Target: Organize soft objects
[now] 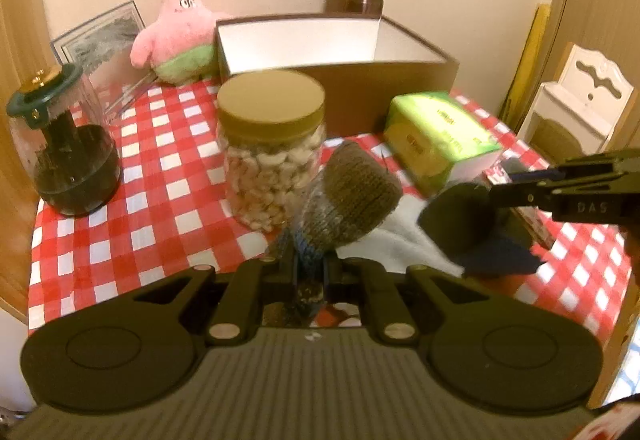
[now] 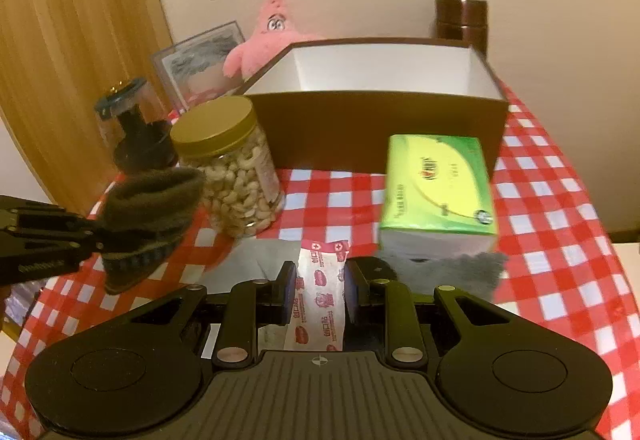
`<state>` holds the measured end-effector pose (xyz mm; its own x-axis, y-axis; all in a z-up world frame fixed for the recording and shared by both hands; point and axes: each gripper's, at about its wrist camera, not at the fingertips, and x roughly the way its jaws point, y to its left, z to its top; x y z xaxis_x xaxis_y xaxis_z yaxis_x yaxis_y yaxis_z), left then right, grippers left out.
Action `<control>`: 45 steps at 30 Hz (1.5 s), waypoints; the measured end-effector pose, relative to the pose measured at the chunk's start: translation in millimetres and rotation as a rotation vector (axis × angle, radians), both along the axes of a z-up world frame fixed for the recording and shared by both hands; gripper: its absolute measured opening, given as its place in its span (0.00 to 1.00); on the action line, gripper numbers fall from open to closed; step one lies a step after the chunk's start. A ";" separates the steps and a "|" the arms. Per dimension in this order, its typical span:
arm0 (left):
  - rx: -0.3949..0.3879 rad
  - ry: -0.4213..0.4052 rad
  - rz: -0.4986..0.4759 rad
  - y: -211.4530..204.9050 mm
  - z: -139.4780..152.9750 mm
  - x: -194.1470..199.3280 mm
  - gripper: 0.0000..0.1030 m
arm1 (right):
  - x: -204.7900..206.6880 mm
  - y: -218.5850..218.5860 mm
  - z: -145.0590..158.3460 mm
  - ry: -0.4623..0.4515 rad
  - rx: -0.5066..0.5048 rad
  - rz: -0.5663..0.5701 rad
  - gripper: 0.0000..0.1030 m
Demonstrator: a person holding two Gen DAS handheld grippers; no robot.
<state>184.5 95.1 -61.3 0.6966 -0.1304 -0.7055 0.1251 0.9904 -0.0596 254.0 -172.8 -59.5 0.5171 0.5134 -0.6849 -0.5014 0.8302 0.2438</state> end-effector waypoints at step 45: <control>-0.163 -0.149 0.147 -126.7 86.9 204.5 0.09 | 253.5 -122.2 40.9 -0.170 0.109 0.006 0.25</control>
<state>389.0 -31.6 25.6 0.8112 -0.1240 -0.5714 0.0001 0.9773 -0.2120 507.5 -295.0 -18.6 0.6172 0.5829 -0.5285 -0.5475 0.8006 0.2436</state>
